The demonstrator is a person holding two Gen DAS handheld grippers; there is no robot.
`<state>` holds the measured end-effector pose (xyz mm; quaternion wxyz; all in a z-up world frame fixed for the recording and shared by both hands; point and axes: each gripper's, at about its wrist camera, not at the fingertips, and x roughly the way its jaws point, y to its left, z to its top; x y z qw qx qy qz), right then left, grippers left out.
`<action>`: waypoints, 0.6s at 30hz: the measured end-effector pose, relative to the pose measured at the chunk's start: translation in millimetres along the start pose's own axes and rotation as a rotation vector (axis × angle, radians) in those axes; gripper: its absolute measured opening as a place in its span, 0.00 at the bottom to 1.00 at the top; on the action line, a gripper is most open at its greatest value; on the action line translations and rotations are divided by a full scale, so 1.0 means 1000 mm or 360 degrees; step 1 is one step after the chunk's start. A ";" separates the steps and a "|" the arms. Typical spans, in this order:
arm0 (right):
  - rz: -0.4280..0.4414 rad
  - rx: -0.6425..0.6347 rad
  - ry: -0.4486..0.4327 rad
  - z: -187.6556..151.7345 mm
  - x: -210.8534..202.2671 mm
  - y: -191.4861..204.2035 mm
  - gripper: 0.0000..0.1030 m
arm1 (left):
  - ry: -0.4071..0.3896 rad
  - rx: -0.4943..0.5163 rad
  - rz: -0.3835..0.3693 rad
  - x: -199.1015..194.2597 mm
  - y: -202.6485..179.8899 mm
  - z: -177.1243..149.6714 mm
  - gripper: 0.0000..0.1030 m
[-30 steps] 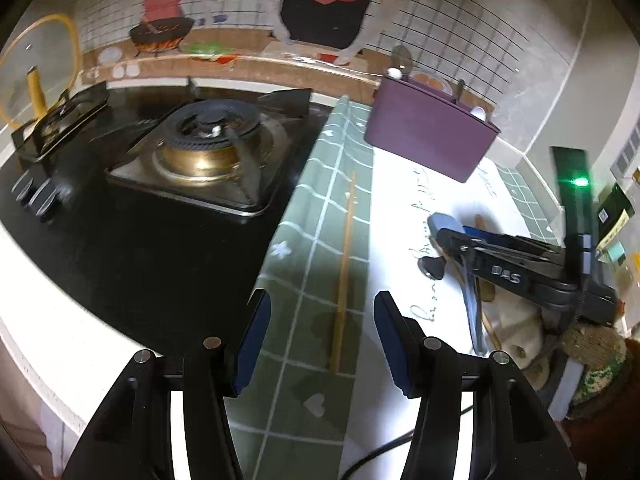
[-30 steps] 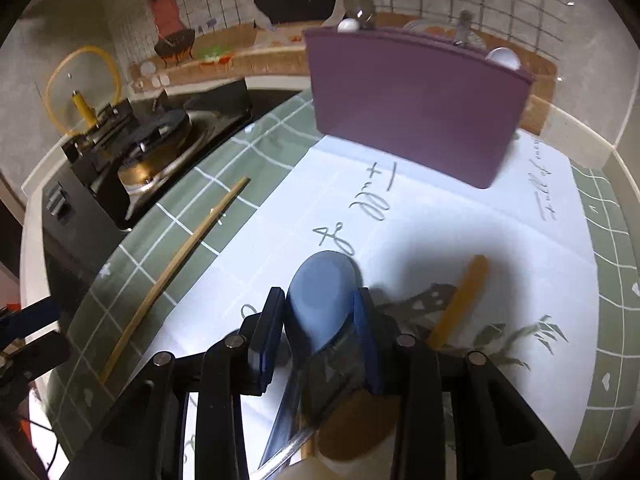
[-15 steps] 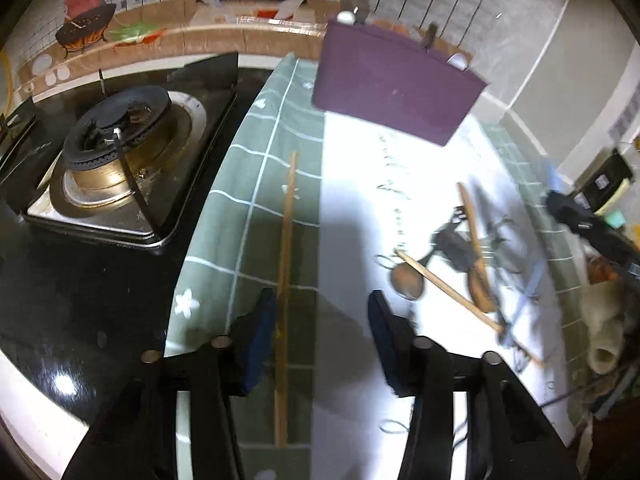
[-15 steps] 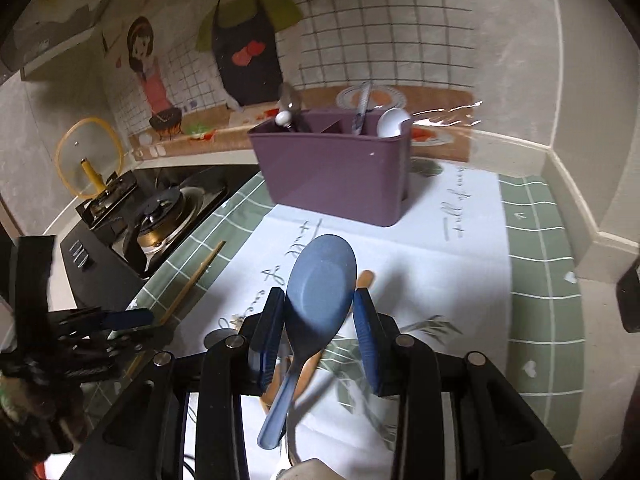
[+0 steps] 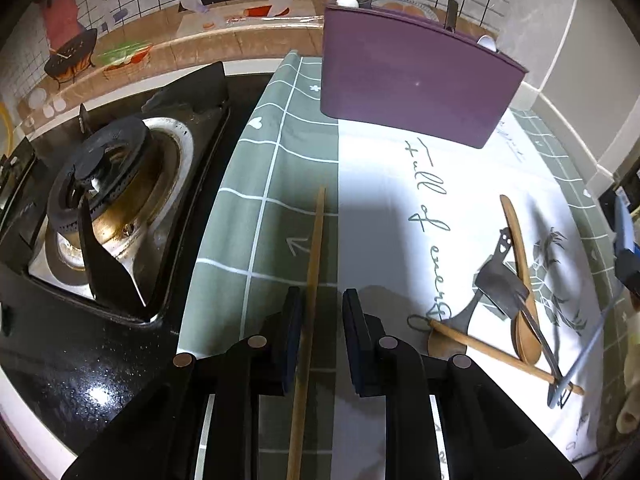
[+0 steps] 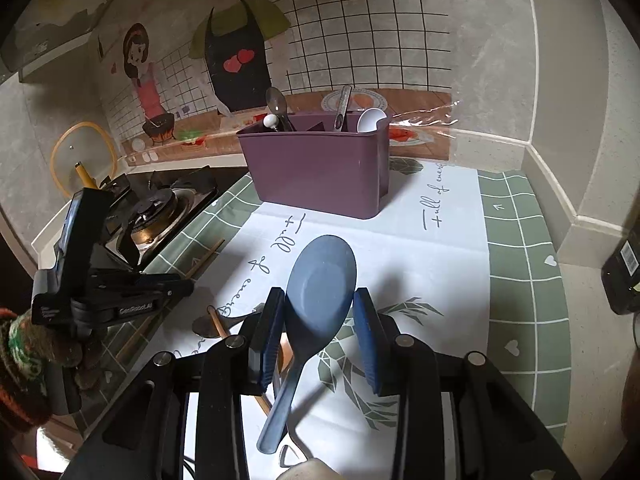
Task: Organize utensils
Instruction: 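Grasp a wooden chopstick with the left tool while the right tool holds the blue spoon, then carry the blue spoon and chopstick into the purple holder and open both tools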
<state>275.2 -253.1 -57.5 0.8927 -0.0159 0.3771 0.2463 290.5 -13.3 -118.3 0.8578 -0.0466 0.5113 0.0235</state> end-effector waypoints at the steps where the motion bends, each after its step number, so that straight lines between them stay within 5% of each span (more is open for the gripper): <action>1: -0.0007 -0.0005 -0.0005 0.000 -0.001 0.000 0.31 | 0.0008 0.0004 0.0005 0.001 -0.001 0.002 0.20; 4: -0.0020 -0.0017 -0.0034 0.001 -0.006 0.000 0.31 | 0.0005 -0.0018 0.0005 0.001 -0.001 0.003 0.06; 18: -0.0001 -0.0019 -0.0118 0.013 -0.030 -0.004 0.28 | -0.0301 -0.0178 -0.0296 -0.079 -0.012 -0.005 0.06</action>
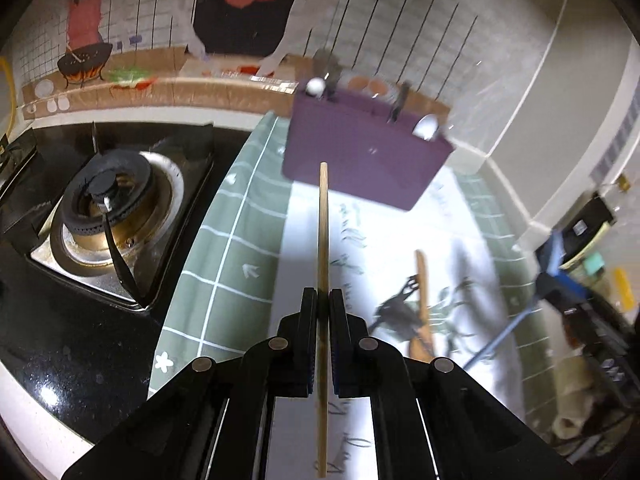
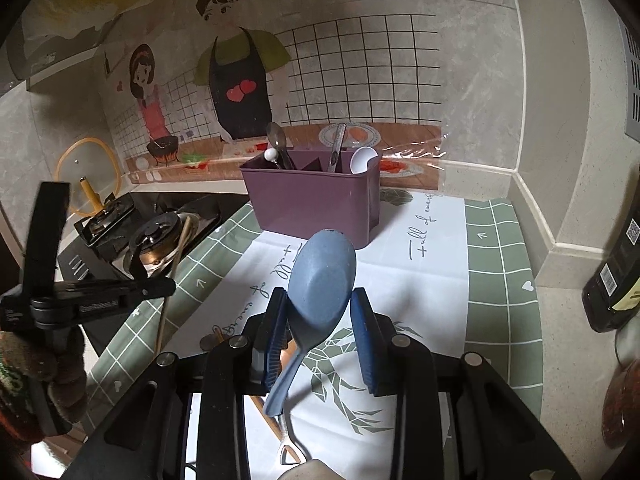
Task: Organize utensils
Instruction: 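Carry the blue spoon and chopstick into the purple holder and open both tools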
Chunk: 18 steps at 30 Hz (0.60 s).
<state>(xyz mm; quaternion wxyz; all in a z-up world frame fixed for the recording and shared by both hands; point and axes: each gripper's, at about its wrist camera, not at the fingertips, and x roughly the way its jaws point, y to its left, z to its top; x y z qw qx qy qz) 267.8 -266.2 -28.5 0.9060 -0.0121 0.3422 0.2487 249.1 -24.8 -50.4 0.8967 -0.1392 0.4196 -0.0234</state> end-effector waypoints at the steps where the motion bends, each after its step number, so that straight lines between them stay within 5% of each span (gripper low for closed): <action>1: 0.0003 -0.0006 0.0007 0.000 0.001 0.001 0.28 | -0.0012 -0.0009 -0.0018 -0.003 -0.001 0.001 0.06; 6: 0.0010 -0.0006 0.0022 0.006 -0.001 0.002 0.28 | -0.0105 -0.0018 -0.0097 -0.022 -0.011 0.012 0.06; 18: -0.0021 -0.0058 -0.0208 0.070 -0.056 -0.002 0.28 | -0.0423 0.0090 -0.0204 -0.080 -0.048 0.073 0.06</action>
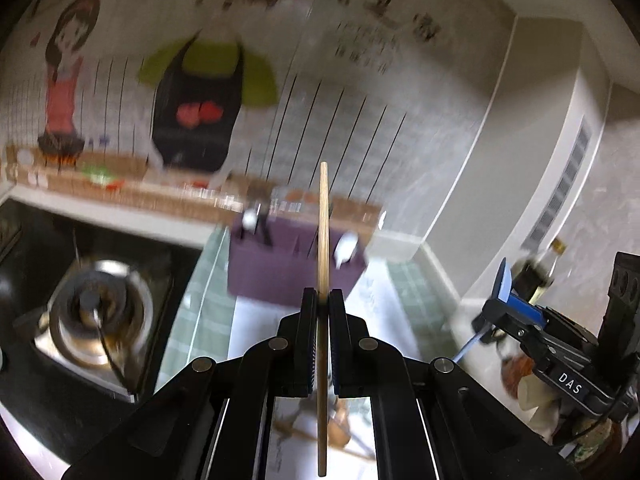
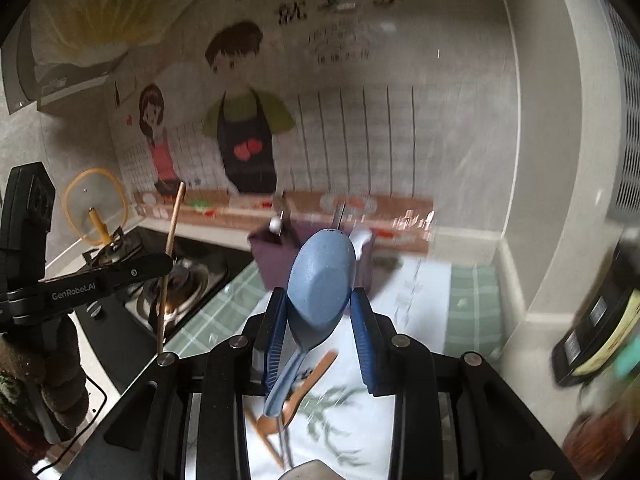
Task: Organize utensils
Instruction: 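Carry the blue spoon and chopstick into the purple holder and open both tools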
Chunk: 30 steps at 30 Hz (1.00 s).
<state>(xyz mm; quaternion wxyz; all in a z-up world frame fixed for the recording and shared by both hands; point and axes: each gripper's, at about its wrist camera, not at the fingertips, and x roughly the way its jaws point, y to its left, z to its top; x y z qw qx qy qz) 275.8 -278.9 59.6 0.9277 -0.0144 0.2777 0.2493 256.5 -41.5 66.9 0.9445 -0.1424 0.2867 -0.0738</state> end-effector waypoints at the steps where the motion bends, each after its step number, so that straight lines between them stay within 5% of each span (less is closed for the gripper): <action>1: -0.0006 -0.0007 -0.0021 0.006 -0.004 -0.001 0.28 | -0.0033 0.0009 -0.0013 -0.003 -0.002 0.007 0.06; 14: -0.0165 -0.0114 -0.0297 0.114 -0.003 0.001 0.28 | -0.0481 0.0066 -0.0027 0.004 -0.007 0.112 0.06; 21: -0.0226 -0.0147 -0.0276 0.131 0.070 -0.004 0.28 | -0.0437 0.0095 0.0013 0.088 0.013 0.132 0.06; 30: -0.0269 -0.0156 -0.0089 0.104 0.169 -0.015 0.28 | -0.0268 0.0119 0.0106 0.178 0.040 0.105 0.06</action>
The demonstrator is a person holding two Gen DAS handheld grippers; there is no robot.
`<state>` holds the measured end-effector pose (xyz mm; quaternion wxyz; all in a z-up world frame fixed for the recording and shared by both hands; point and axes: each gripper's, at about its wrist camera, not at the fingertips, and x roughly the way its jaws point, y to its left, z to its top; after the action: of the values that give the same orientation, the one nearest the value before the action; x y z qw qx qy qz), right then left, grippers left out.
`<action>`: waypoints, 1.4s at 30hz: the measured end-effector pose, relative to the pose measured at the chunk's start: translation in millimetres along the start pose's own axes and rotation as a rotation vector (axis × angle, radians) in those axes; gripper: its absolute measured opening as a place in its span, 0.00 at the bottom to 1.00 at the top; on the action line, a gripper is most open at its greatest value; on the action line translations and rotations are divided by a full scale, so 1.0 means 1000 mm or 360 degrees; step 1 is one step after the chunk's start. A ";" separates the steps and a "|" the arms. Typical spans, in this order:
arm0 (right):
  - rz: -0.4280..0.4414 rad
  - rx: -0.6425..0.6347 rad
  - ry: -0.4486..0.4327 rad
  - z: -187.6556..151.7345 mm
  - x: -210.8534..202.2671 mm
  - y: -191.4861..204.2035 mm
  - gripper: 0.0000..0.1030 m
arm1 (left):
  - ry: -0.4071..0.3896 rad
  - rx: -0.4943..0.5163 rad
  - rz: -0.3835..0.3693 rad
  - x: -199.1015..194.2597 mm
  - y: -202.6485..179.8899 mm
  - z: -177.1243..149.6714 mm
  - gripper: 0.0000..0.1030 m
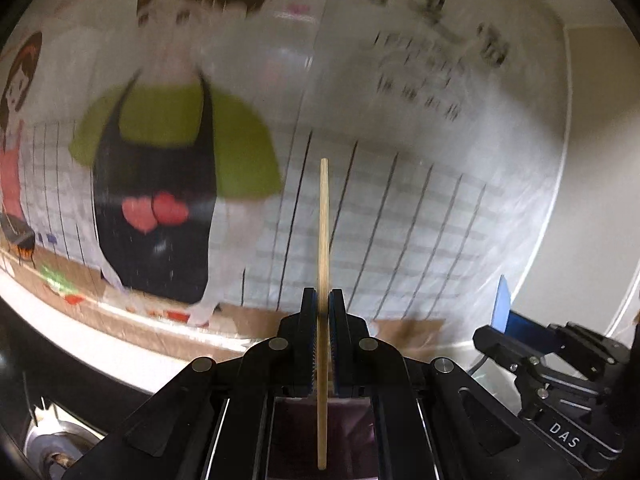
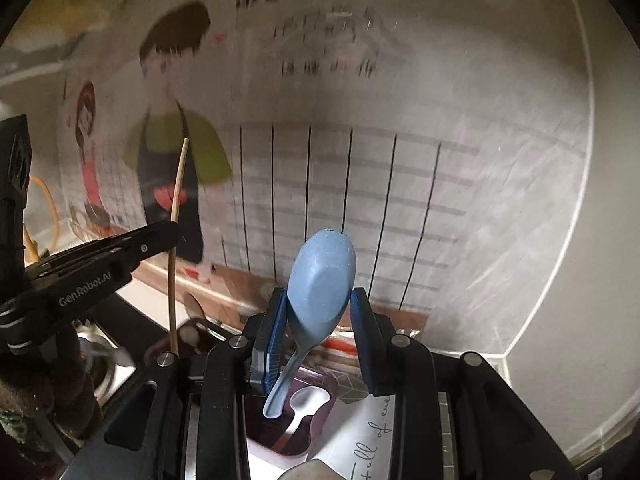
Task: Organize utensils
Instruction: 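Carry the blue spoon and chopstick into the purple holder and open both tools, then move both tools back down to the remaining utensils on the cloth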
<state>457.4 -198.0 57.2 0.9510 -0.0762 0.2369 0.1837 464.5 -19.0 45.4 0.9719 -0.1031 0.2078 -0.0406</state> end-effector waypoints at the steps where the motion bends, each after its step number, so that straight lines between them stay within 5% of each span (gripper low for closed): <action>1: -0.0005 -0.0006 0.0013 -0.004 0.008 0.002 0.28 | 0.0019 -0.0002 0.0007 0.005 0.003 -0.005 0.06; 7: 0.0025 -0.0042 0.0126 -0.031 0.043 0.017 0.28 | 0.0158 0.0011 0.0038 0.026 0.010 -0.044 0.06; 11: 0.0186 0.0047 0.0310 -0.051 0.061 0.020 0.29 | 0.0234 -0.0030 -0.0017 0.024 0.014 -0.059 0.08; 14: 0.0331 0.0151 0.0441 -0.061 0.066 0.015 0.29 | 0.0295 -0.0035 -0.0040 0.019 0.012 -0.057 0.25; 15: 0.0322 0.0163 0.0436 -0.061 0.063 0.014 0.29 | 0.0297 -0.0045 -0.0047 0.013 0.012 -0.054 0.36; 17: 0.0320 0.0167 0.0370 -0.057 0.045 0.011 0.29 | 0.0268 -0.0072 -0.0054 -0.004 0.010 -0.049 0.42; 22: 0.0361 0.0143 0.0200 -0.039 -0.022 0.007 0.33 | 0.0242 -0.0154 -0.0014 -0.059 0.007 -0.040 0.44; 26: 0.0433 0.0139 0.0197 -0.040 -0.068 0.004 0.33 | 0.0260 -0.0170 0.0013 -0.110 0.002 -0.049 0.45; 36: 0.0448 -0.0226 0.0551 -0.151 -0.112 0.045 0.33 | 0.0528 -0.0131 0.0123 -0.200 -0.003 -0.157 0.46; 42: 0.0529 -0.0180 0.0750 -0.206 -0.108 0.057 0.33 | 0.0699 -0.0276 0.0196 -0.228 0.011 -0.220 0.46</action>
<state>259.6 -227.0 -75.3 0.8209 -0.1298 0.4498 0.3271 167.0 -21.0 -63.5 0.8916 -0.1621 0.4226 0.0154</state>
